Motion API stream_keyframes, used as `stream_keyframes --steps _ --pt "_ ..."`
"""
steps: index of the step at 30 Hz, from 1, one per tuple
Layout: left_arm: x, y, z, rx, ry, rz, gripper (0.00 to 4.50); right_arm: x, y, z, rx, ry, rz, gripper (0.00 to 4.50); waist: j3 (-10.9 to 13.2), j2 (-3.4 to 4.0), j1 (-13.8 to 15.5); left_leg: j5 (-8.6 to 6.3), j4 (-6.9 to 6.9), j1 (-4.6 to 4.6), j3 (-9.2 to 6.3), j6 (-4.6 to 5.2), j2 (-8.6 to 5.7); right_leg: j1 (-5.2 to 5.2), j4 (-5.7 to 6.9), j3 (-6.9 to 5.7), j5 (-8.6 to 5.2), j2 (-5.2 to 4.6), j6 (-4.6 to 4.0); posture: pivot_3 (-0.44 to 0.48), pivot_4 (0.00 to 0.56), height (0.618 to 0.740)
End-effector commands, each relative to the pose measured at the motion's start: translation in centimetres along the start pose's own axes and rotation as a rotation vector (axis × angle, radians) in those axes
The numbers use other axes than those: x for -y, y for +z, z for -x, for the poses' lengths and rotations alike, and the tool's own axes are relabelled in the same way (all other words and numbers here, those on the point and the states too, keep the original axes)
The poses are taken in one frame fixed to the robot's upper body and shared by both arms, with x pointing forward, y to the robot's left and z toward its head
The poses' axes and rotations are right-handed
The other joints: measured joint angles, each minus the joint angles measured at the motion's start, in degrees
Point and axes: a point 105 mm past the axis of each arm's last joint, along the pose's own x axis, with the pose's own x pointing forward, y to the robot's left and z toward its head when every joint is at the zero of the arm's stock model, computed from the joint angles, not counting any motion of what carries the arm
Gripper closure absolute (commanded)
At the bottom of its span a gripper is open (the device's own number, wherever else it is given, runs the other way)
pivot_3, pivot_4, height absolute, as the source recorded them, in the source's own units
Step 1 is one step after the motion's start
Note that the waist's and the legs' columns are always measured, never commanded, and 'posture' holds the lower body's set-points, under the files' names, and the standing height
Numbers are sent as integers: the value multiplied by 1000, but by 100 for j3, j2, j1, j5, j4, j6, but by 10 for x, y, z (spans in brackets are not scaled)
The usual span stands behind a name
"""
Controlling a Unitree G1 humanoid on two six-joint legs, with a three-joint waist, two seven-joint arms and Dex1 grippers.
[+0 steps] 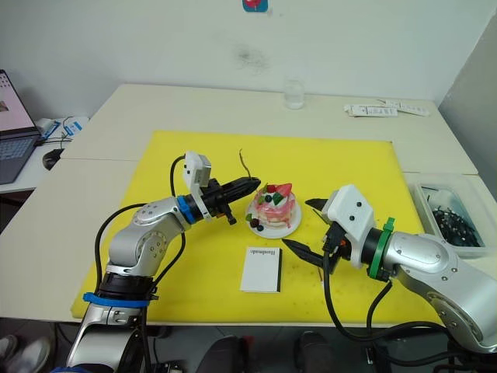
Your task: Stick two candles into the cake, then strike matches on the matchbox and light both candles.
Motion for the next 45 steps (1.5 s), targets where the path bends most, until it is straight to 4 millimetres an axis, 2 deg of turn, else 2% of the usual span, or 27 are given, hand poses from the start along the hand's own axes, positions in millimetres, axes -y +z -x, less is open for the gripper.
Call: stream_keyframes --steps 1,7,17,22,25,30,40,45 --pt "5 3 -2 11 -21 -53 4500 -5 10 3 34 4 45 41 0 0 0 0 0 0 0 0 0 0 0 0 0 0 0 0 150 740" --pt "13 -5 -6 -15 -48 -108 4500 -5 10 1 35 3 43 41 -1 0 2 0 1 0 0 0 0 1 0 0 1 0 0 0 150 740" --pt "9 -29 -3 -59 -35 -160 4500 -8 8 0 32 6 41 41 -5 1 3 0 3 1 -1 0 -1 4 0 -1 2 0 1 0 150 740" --pt "11 -25 -5 -43 -42 -149 4500 -7 9 -1 38 3 39 41 -7 1 1 0 5 2 -1 1 0 5 0 -1 6 0 5 0 150 740" --pt "11 -15 -5 1 -35 -113 4500 -7 9 -1 44 1 31 41 -7 1 1 0 5 2 -1 1 0 6 0 -1 8 0 6 0 150 740" --pt "10 2 1 23 -34 -105 3071 -7 9 0 47 -5 22 0 -7 1 0 0 5 1 -1 1 1 5 0 -1 8 1 7 0 150 740" --pt "-6 28 37 13 68 -197 26 1 13 2 82 -62 13 0 -6 2 -7 0 4 4 -1 1 6 3 3 0 8 3 6 0 150 740" --pt "-3 32 62 -70 46 -189 9 9 19 9 119 -122 19 0 -6 1 -16 0 5 2 3 0 5 2 1 4 9 1 6 0 150 740"
